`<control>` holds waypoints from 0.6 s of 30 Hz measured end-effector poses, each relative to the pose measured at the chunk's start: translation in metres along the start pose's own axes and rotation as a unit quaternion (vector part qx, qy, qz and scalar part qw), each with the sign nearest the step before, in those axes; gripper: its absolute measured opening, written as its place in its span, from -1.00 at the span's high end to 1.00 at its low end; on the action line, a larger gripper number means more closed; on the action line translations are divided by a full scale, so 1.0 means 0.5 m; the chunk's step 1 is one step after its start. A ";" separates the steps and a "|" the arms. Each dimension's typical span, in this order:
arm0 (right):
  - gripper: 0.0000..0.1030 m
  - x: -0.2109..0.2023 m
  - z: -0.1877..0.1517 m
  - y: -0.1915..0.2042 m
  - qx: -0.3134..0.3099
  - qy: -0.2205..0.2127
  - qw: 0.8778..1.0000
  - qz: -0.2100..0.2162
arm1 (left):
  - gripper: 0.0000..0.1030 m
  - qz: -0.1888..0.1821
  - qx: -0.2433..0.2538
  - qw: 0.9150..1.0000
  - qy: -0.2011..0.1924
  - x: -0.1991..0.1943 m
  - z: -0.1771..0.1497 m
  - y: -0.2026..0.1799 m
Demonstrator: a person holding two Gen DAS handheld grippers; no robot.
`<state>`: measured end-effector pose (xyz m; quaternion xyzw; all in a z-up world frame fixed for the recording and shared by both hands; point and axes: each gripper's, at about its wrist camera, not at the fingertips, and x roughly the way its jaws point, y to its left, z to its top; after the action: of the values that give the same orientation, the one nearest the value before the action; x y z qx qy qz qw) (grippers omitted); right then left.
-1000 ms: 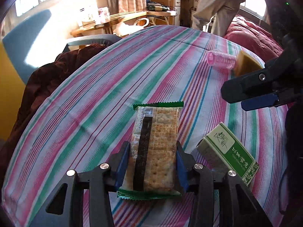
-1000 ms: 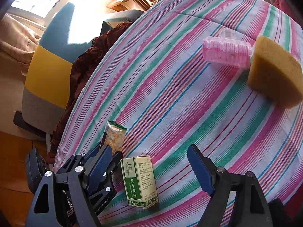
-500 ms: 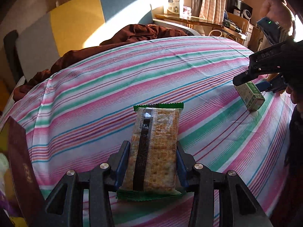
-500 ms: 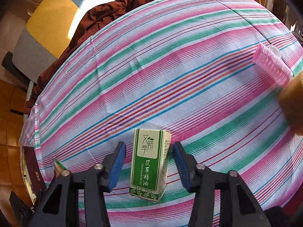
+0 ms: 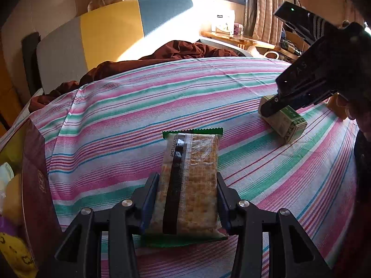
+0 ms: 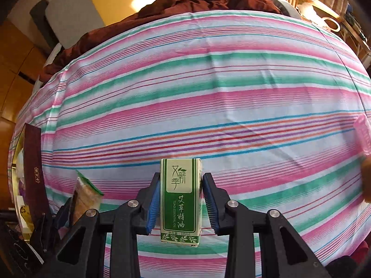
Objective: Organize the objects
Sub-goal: 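Carry the cracker packet and green box into the gold tray and open both tools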
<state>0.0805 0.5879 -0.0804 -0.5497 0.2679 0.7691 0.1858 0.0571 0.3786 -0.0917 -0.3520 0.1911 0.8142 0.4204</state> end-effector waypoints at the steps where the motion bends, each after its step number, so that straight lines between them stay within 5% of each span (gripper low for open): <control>1: 0.33 0.003 0.000 0.023 -0.008 -0.011 1.000 0.004 | 0.09 -0.001 -0.001 1.000 0.000 0.000 0.000 0.001; 3: 0.35 0.024 -0.001 0.052 -0.020 -0.012 1.000 0.014 | 0.09 -0.001 -0.002 1.000 -0.001 -0.001 0.001 0.001; 7: 0.40 0.027 -0.020 0.097 -0.087 -0.020 0.995 -0.040 | 0.09 0.000 -0.002 1.000 -0.002 -0.001 0.000 0.000; 18: 0.41 0.040 -0.014 0.109 -0.107 -0.029 0.993 -0.047 | 0.11 0.001 -0.026 1.000 0.005 -0.011 0.001 0.012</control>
<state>0.0477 0.5405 -0.0896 -0.5560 0.1523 0.7993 0.1699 0.0539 0.3725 -0.0872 -0.3667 0.1725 0.8173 0.4095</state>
